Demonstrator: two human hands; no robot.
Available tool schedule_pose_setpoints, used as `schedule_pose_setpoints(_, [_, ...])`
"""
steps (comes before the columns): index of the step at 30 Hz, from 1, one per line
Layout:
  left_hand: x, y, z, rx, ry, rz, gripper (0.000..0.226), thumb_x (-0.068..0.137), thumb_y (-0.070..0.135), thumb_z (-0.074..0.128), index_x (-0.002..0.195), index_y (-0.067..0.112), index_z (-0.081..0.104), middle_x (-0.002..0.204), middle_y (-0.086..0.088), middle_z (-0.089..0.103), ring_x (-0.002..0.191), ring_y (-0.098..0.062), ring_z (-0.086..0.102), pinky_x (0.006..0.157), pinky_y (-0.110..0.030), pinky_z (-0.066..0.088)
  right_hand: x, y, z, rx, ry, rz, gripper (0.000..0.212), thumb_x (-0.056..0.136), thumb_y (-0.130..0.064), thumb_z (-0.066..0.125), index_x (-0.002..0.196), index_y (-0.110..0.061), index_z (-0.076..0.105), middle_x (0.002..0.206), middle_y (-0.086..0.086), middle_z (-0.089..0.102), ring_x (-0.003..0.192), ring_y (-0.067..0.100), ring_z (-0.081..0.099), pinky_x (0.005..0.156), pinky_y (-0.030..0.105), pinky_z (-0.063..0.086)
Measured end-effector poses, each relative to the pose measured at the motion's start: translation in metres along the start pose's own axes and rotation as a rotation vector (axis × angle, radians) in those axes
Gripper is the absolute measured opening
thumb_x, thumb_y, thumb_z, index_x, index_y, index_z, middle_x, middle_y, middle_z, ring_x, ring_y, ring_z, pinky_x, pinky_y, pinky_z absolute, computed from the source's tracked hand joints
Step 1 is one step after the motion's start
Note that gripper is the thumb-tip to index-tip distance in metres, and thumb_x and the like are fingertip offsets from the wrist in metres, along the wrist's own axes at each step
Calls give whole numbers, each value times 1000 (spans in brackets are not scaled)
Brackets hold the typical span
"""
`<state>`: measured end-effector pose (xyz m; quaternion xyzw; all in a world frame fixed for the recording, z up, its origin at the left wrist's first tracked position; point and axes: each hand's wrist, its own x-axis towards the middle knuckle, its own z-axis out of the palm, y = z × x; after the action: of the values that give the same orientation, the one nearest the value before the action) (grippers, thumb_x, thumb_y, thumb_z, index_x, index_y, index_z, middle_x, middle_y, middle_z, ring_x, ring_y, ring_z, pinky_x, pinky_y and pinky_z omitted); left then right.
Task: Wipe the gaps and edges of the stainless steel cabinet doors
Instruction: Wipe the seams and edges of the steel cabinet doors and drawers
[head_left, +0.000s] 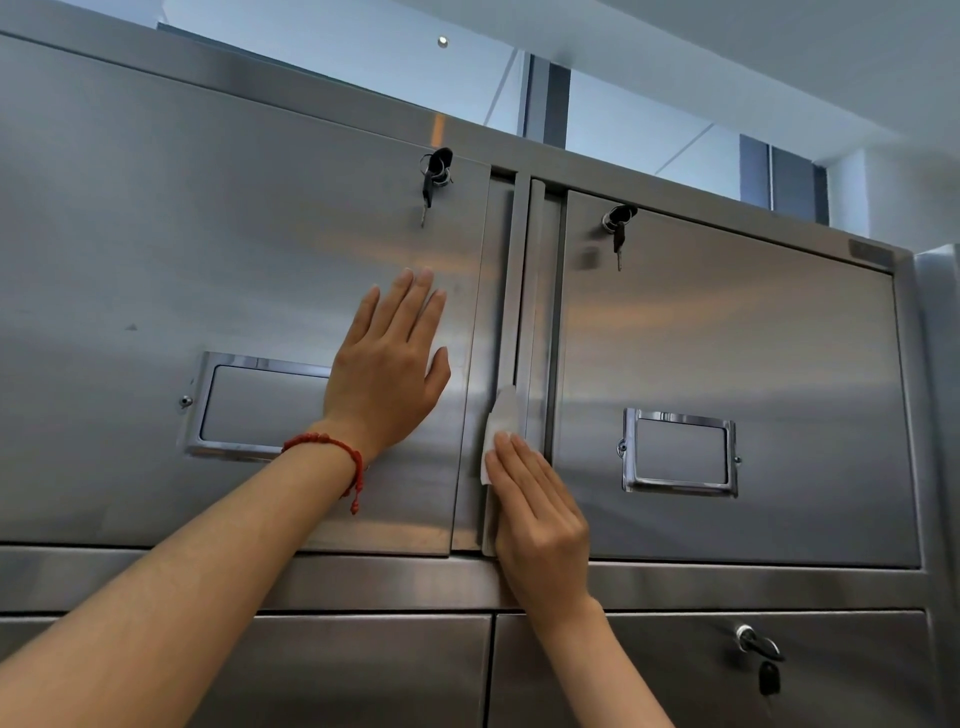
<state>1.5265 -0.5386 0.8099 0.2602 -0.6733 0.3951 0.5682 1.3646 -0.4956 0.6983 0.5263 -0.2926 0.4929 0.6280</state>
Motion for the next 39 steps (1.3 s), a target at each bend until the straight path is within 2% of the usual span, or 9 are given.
schedule_pose_setpoints(5, [0, 0, 1, -12, 17, 2, 54, 91, 24, 42, 137, -2, 41, 145, -21, 36, 136, -34, 32, 113, -48, 24, -12, -6, -1, 5, -4, 23, 21, 88, -3, 58, 105, 1, 70, 117, 15, 64, 114, 24, 60, 94, 38, 51])
schedule_pose_setpoints(11, [0, 0, 1, -9, 13, 2, 54, 92, 26, 36, 137, -2, 41, 145, -21, 36, 136, -35, 32, 112, -49, 25, -13, -5, -4, 12, -9, -1, 21, 88, -3, 57, 103, 0, 72, 115, 14, 65, 112, 24, 61, 94, 38, 51])
schedule_pose_setpoints(16, [-1, -1, 1, -13, 12, 2, 54, 91, 24, 42, 138, -2, 41, 146, -21, 36, 137, -34, 31, 113, -48, 24, -8, -5, -3, -8, -23, 4, 22, 87, -3, 59, 105, 0, 71, 116, 14, 65, 113, 25, 60, 94, 39, 51])
schedule_pose_setpoints(23, [-1, -1, 1, -21, -6, -4, 54, 92, 25, 40, 140, -1, 38, 148, -20, 33, 139, -33, 28, 114, -48, 22, -24, -14, -10, 16, -1, 11, 28, 98, -4, 44, 101, 1, 72, 114, 14, 66, 110, 25, 62, 90, 40, 53])
schedule_pose_setpoints(31, [-1, -1, 1, -16, -12, -6, 55, 92, 26, 38, 140, 0, 37, 148, -19, 32, 139, -32, 27, 115, -46, 20, -24, -16, -10, -14, -19, 24, 23, 94, -2, 51, 103, 1, 71, 115, 14, 65, 111, 25, 61, 91, 39, 53])
schedule_pose_setpoints(36, [-1, -1, 1, -25, -17, -8, 55, 93, 26, 38, 141, 0, 36, 149, -19, 30, 140, -32, 25, 116, -46, 18, -27, -17, -13, -14, -11, 6, 30, 98, -2, 43, 101, 1, 72, 113, 14, 66, 110, 25, 62, 91, 39, 53])
schedule_pose_setpoints(39, [-1, -1, 1, -20, -15, -8, 55, 93, 26, 38, 141, 0, 36, 149, -20, 31, 140, -32, 26, 115, -46, 19, -22, -15, -12, -25, -20, 1, 22, 92, -1, 52, 101, 1, 72, 113, 15, 66, 110, 25, 62, 90, 39, 53])
